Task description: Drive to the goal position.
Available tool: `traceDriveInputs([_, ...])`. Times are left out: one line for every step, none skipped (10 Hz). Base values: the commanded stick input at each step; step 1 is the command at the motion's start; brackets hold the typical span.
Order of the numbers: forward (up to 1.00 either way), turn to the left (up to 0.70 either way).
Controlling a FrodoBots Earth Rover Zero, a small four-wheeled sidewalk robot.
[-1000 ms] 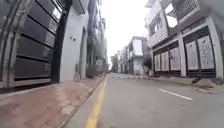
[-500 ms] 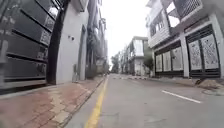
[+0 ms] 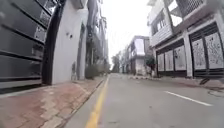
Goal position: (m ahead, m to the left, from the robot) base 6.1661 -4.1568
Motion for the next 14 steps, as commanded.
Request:
traceDriveInputs([0.50,0.00])
traceDriveInputs([0.50,0.00])
traceDriveInputs([0.50,0.00])
traceDriveInputs([0.50,0.00])
traceDriveInputs([0.50,0.00])
traceDriveInputs([0.50,0.00])
traceDriveInputs([0.50,0.00])
traceDriveInputs([0.50,0.00])
traceDriveInputs([0.50,0.00])
traceDriveInputs([0.50,0.00])
traceDriveInputs([0.50,0.00])
traceDriveInputs([0.50,0.00])
traceDriveInputs([0.50,0.00])
traceDriveInputs([0.50,0.00])
